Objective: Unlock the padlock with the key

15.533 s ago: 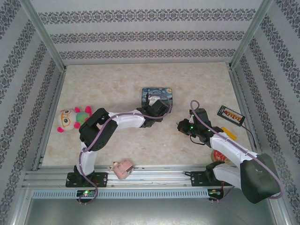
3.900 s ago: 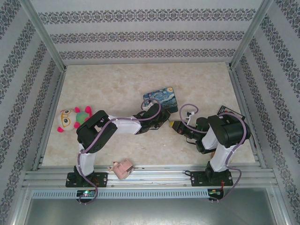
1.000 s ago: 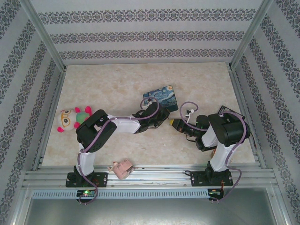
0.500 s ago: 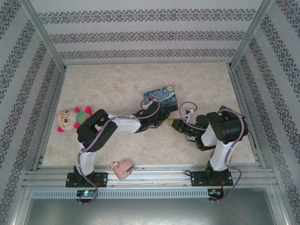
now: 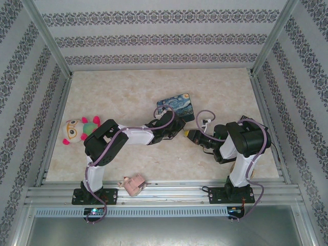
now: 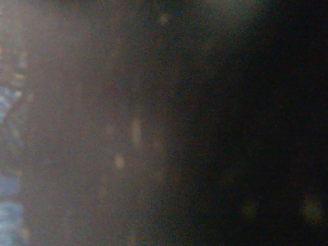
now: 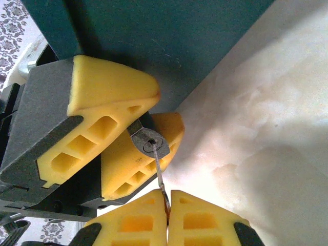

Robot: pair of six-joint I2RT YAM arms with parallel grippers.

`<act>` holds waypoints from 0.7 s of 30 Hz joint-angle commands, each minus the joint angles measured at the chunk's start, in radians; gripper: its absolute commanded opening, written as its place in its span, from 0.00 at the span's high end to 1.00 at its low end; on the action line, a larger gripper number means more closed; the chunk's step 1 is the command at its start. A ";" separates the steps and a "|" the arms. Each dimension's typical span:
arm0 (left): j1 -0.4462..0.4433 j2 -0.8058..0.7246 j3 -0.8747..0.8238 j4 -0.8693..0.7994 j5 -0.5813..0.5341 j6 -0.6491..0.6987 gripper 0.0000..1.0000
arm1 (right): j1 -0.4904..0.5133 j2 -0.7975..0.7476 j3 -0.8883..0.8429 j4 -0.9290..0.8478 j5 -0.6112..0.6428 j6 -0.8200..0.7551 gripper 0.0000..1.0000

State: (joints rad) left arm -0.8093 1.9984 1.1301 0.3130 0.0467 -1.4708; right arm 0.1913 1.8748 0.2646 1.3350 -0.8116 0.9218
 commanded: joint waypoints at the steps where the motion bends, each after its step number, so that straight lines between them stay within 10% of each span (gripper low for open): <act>1: -0.013 0.040 -0.001 -0.084 0.138 -0.050 0.93 | -0.004 -0.032 0.051 0.050 -0.081 0.023 1.00; 21: -0.016 0.042 0.030 -0.165 0.235 0.012 0.93 | -0.051 0.001 0.155 0.050 -0.179 0.044 1.00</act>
State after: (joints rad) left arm -0.7837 1.9987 1.1576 0.2684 0.0990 -1.4616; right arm 0.1326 1.8732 0.3550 1.2221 -0.9768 0.9924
